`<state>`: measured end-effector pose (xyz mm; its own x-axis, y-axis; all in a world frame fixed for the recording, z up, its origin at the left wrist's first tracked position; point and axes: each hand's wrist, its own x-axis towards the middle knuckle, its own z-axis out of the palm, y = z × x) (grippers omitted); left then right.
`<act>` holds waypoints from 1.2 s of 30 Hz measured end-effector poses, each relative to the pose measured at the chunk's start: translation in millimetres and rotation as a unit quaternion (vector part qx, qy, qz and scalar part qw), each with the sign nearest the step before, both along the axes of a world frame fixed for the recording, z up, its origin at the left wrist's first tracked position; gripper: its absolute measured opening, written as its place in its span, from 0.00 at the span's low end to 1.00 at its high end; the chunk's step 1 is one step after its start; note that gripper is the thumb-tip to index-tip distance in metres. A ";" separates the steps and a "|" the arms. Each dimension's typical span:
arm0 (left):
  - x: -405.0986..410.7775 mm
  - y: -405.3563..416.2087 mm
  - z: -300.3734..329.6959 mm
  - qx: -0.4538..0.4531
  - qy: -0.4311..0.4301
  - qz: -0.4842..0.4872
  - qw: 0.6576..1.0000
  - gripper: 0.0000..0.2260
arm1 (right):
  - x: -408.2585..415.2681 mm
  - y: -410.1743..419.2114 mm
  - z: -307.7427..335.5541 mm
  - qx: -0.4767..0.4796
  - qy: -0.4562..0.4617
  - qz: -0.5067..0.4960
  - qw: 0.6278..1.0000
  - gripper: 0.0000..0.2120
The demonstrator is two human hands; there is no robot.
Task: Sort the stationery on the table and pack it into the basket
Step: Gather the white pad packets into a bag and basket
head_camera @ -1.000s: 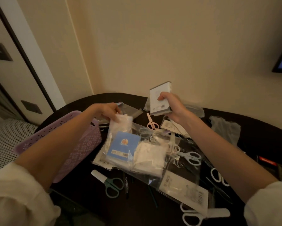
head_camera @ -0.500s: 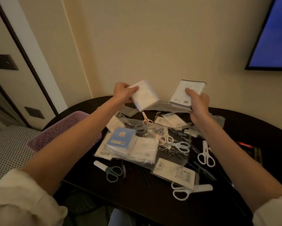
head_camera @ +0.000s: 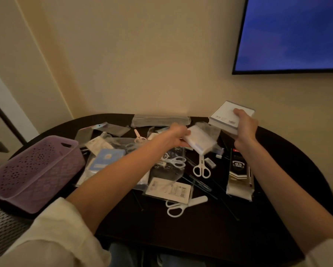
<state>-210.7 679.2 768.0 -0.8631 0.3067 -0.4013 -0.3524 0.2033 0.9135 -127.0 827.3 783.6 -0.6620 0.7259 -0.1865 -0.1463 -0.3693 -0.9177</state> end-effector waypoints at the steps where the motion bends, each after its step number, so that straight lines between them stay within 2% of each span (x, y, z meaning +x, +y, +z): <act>1: 6.6 7.3 -3.1 -0.010 -0.001 -0.016 1.000 0.17 | 1.0 2.7 -2.7 -0.003 -0.004 -0.002 1.000 0.22; 4: 26.8 21.7 -11.5 -0.033 0.004 -0.056 0.998 0.16 | 1.9 6.2 -9.8 -0.015 -0.009 0.010 1.000 0.16; 9: 49.8 30.2 -25.1 -0.062 0.043 -0.087 0.993 0.16 | -0.8 -3.4 -18.5 -0.025 -0.025 0.026 0.999 0.21; 14: 51.2 17.3 -19.4 -0.092 0.083 -0.093 0.988 0.17 | -4.8 -9.5 -22.3 -0.027 -0.030 0.024 0.999 0.20; 16: 48.9 8.9 -15.7 -0.097 0.098 -0.111 0.984 0.14 | -6.3 -12.3 -23.8 -0.030 -0.032 0.021 0.999 0.17; 18: 51.0 -3.1 -10.0 -0.102 0.127 -0.124 0.979 0.08 | -7.5 -16.5 -24.8 -0.034 -0.032 0.021 0.999 0.14; 21: 52.7 -25.6 -2.7 -0.098 0.193 -0.106 0.970 0.11 | -8.2 -24.8 -27.8 -0.039 -0.038 0.026 0.998 0.13; 23: 51.6 -42.4 1.3 -0.098 0.251 -0.079 0.960 0.06 | -8.3 -30.5 -30.4 -0.043 -0.040 0.038 0.998 0.14; 24: 51.3 -51.2 3.7 -0.103 0.280 -0.062 0.952 0.03 | -8.1 -33.7 -31.7 -0.045 -0.040 0.046 0.997 0.14; 28: 40.4 -85.3 3.7 -0.173 0.388 0.010 0.905 0.03 | -4.6 -44.9 -37.3 -0.043 -0.039 0.087 0.995 0.13; 31: 35.1 -106.0 0.3 -0.233 0.430 0.039 0.871 0.04 | 0.1 -48.9 -43.4 -0.012 -0.053 0.128 0.990 0.12; 33: 37.9 -115.1 -2.4 -0.292 0.440 0.025 0.849 0.08 | 6.1 -50.5 -46.7 0.028 -0.069 0.166 0.983 0.09; 36: 47.6 -122.3 -10.8 -0.423 0.455 -0.014 0.784 0.17 | 14.8 -52.5 -52.0 0.088 -0.096 0.249 0.960 0.03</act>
<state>-163.1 556.9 757.1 -0.9076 0.2874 0.3062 0.3822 0.8675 0.3185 -112.2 774.8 731.6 -0.9006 0.3597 -0.2438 0.1864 -0.1871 -0.9645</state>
